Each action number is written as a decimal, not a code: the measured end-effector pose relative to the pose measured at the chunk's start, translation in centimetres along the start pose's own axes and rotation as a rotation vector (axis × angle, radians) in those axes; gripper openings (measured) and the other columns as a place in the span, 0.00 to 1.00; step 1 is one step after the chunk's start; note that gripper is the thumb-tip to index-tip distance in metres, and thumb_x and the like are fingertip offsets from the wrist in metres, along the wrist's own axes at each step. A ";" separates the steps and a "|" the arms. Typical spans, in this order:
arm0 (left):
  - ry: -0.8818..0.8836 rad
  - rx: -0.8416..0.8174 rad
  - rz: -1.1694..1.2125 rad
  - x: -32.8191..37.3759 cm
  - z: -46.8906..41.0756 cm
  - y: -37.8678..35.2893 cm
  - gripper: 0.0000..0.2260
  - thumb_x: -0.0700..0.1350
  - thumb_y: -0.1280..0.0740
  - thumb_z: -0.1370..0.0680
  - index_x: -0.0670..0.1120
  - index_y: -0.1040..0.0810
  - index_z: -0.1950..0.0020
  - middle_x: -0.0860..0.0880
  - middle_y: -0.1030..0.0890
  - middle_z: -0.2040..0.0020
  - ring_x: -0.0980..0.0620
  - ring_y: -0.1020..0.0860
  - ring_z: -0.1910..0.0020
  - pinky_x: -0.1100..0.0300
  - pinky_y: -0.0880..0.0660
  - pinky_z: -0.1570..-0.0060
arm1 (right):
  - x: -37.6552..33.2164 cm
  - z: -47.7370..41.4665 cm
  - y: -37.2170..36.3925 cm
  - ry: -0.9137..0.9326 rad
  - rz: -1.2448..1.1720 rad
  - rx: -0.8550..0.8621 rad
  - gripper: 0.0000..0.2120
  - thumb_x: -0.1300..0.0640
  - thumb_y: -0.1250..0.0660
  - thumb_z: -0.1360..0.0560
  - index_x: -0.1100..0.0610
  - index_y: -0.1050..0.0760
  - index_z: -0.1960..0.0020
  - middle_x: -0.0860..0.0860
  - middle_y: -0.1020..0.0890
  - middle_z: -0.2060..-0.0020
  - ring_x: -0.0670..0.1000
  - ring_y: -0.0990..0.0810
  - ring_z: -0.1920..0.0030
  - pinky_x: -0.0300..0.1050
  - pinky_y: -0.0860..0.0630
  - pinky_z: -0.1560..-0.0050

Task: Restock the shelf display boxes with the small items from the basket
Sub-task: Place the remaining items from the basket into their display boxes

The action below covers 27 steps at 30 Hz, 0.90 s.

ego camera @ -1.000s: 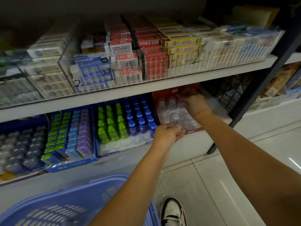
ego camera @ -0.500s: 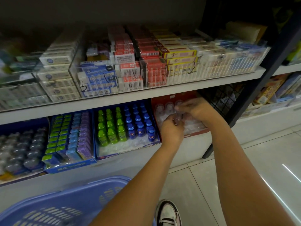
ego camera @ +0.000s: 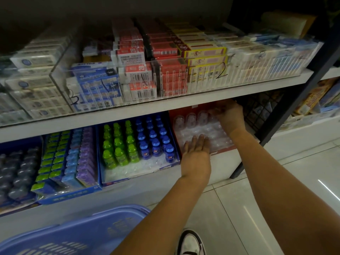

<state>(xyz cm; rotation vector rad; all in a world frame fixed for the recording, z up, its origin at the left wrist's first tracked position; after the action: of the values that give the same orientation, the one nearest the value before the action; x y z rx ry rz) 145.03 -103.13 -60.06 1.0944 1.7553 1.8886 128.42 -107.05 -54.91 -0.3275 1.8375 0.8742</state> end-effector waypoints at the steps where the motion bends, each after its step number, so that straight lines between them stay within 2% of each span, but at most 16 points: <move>1: 0.012 0.000 0.007 0.0 -0.1 0.0 0.29 0.34 0.44 0.21 0.44 0.52 0.22 0.46 0.51 0.21 0.46 0.53 0.22 0.50 0.59 0.26 | 0.0 -0.1 -0.3 -0.004 -0.025 -0.011 0.12 0.70 0.28 0.32 0.63 0.24 0.50 0.59 0.18 0.52 0.57 0.19 0.50 0.49 0.21 0.47; 3: 0.030 0.000 0.009 0.1 -0.2 -0.1 0.31 0.33 0.44 0.22 0.44 0.52 0.22 0.45 0.52 0.21 0.46 0.54 0.22 0.50 0.59 0.26 | -0.4 -0.2 -0.6 0.062 0.100 -0.019 0.11 0.67 0.29 0.30 0.64 0.22 0.48 0.58 0.18 0.51 0.56 0.19 0.48 0.42 0.22 0.48; 6: 0.036 0.001 0.013 0.2 -0.3 -0.1 0.32 0.32 0.43 0.23 0.43 0.53 0.22 0.45 0.52 0.21 0.46 0.54 0.22 0.51 0.60 0.26 | -2.1 1.3 -0.3 0.286 0.590 0.107 0.09 0.59 0.32 0.26 0.61 0.20 0.48 0.58 0.17 0.50 0.59 0.23 0.46 0.48 0.29 0.41; 8: 0.036 -0.002 0.008 0.2 -0.4 0.0 0.32 0.32 0.43 0.22 0.44 0.53 0.22 0.45 0.52 0.21 0.46 0.55 0.22 0.51 0.59 0.26 | -2.8 1.9 -0.4 0.327 0.721 0.145 0.10 0.60 0.35 0.24 0.60 0.20 0.46 0.59 0.18 0.48 0.61 0.26 0.44 0.50 0.35 0.37; 12: 0.020 0.011 0.067 0.5 0.1 1.0 0.27 0.39 0.43 0.19 0.42 0.50 0.22 0.44 0.49 0.21 0.47 0.51 0.22 0.53 0.55 0.25 | -3.3 1.7 -0.6 0.239 0.803 0.022 0.13 0.62 0.40 0.23 0.60 0.22 0.41 0.59 0.20 0.42 0.60 0.27 0.39 0.49 0.37 0.34; 14: -0.006 0.079 0.248 0.3 1.7 3.0 0.24 0.43 0.41 0.19 0.42 0.43 0.23 0.44 0.42 0.23 0.47 0.42 0.24 0.57 0.45 0.26 | -4.9 2.7 -0.2 0.204 0.772 0.041 0.13 0.61 0.41 0.23 0.63 0.23 0.42 0.61 0.21 0.43 0.61 0.27 0.40 0.49 0.35 0.36; 16: -0.005 0.208 0.448 -1.6 4.8 6.0 0.18 0.45 0.39 0.19 0.43 0.30 0.30 0.45 0.29 0.31 0.48 0.27 0.35 0.58 0.29 0.37 | -6.2 4.3 -0.3 0.082 0.589 -0.003 0.11 0.59 0.37 0.24 0.65 0.22 0.46 0.63 0.20 0.47 0.61 0.24 0.44 0.49 0.31 0.42; 18: 0.004 0.376 0.570 -4.8 9.6 8.9 0.09 0.46 0.37 0.20 0.45 0.22 0.43 0.48 0.20 0.46 0.53 0.22 0.51 0.60 0.24 0.52 | -7.7 7.2 -3.2 -0.019 0.351 -0.227 0.11 0.55 0.30 0.27 0.65 0.21 0.54 0.61 0.17 0.55 0.57 0.21 0.54 0.50 0.25 0.50; 20: 0.056 0.487 0.608 -8.8 15.2 10.3 0.08 0.49 0.38 0.21 0.47 0.22 0.53 0.52 0.21 0.57 0.57 0.24 0.61 0.62 0.27 0.62 | -10.5 12.2 -7.7 0.003 0.274 -0.515 0.11 0.52 0.26 0.31 0.57 0.21 0.67 0.51 0.19 0.73 0.49 0.23 0.69 0.45 0.25 0.64; 21: 0.111 0.521 0.613 -11.1 18.1 10.4 0.10 0.51 0.39 0.21 0.47 0.23 0.56 0.54 0.23 0.61 0.58 0.26 0.65 0.63 0.29 0.65 | -11.7 15.6 -10.3 0.013 0.280 -0.662 0.13 0.51 0.25 0.31 0.55 0.22 0.70 0.47 0.23 0.78 0.45 0.25 0.74 0.39 0.27 0.69; 24: 0.336 0.570 0.565 -18.6 26.2 8.7 0.12 0.53 0.40 0.21 0.48 0.26 0.61 0.53 0.27 0.68 0.58 0.30 0.71 0.63 0.33 0.68 | -12.8 25.8 -18.3 0.039 0.317 -1.036 0.12 0.49 0.28 0.29 0.54 0.22 0.67 0.47 0.22 0.75 0.42 0.25 0.75 0.34 0.29 0.73; 26: 0.563 0.518 0.516 -24.4 30.5 5.7 0.10 0.47 0.38 0.21 0.46 0.25 0.61 0.51 0.25 0.68 0.52 0.26 0.70 0.58 0.33 0.67 | -11.2 32.4 -23.4 0.026 0.351 -1.248 0.11 0.51 0.30 0.27 0.56 0.23 0.64 0.51 0.21 0.71 0.45 0.24 0.73 0.34 0.28 0.71; 27: 0.698 0.463 0.502 -27.3 32.3 3.8 0.07 0.43 0.36 0.22 0.45 0.24 0.60 0.47 0.22 0.66 0.47 0.23 0.66 0.56 0.33 0.65 | -9.7 35.6 -25.8 0.004 0.377 -1.346 0.10 0.52 0.31 0.26 0.57 0.23 0.63 0.52 0.21 0.69 0.46 0.25 0.72 0.35 0.28 0.70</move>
<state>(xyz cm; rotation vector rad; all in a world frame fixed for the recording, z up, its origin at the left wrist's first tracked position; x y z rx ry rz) 186.95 -100.64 -66.60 1.1989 2.5915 2.4425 172.11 -101.88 -64.39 -0.7945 1.0496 2.2965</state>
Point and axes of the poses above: each hand's wrist, its own z-axis away from the middle knuckle, its own y-axis out of the back of the hand, x = y × z, the point moved 10 cm from there along -z, towards the middle knuckle
